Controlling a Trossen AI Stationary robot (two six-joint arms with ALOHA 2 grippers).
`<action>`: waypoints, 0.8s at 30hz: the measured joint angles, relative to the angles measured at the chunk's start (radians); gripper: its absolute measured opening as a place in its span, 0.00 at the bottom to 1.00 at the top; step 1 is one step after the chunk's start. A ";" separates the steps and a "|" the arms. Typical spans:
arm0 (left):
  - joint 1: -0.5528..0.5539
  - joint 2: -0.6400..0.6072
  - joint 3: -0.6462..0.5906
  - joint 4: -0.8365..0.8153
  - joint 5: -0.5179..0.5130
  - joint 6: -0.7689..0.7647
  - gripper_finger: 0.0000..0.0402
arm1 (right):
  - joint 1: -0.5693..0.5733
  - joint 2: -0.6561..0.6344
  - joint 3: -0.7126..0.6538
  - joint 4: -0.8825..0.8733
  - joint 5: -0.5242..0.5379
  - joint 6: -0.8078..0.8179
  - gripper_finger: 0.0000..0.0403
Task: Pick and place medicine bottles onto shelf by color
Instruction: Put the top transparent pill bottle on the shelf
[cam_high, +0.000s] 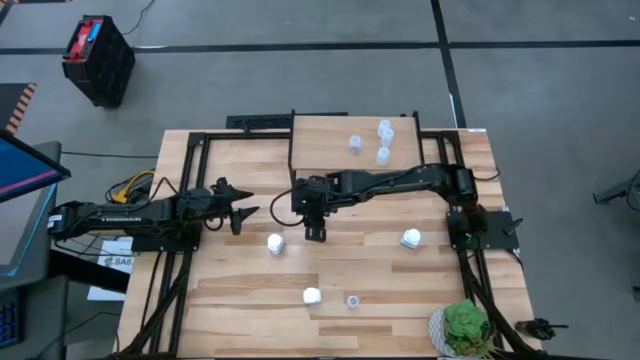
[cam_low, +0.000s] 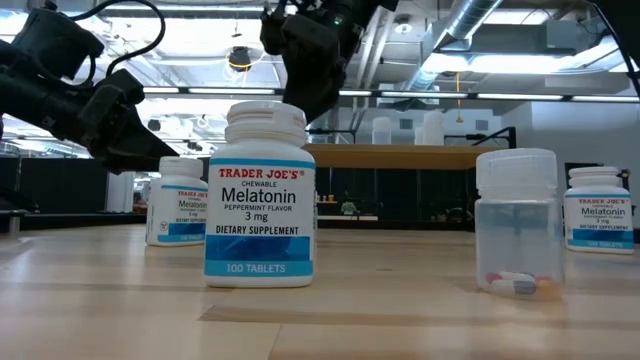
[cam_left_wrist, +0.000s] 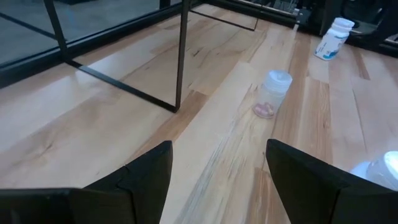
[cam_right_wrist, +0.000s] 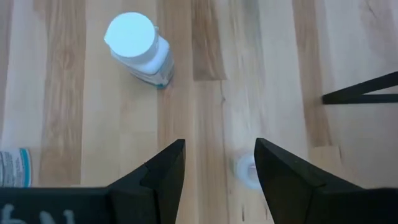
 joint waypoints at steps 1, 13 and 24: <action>0.000 0.000 0.000 0.000 0.000 0.000 0.62 | 0.000 0.000 0.000 -0.001 0.007 0.001 0.52; 0.000 0.000 0.000 0.000 0.000 -0.001 0.62 | 0.001 0.032 0.002 -0.057 0.101 0.029 0.52; 0.000 0.005 0.000 0.000 -0.002 0.000 0.62 | -0.001 0.112 0.002 -0.076 0.183 0.027 0.52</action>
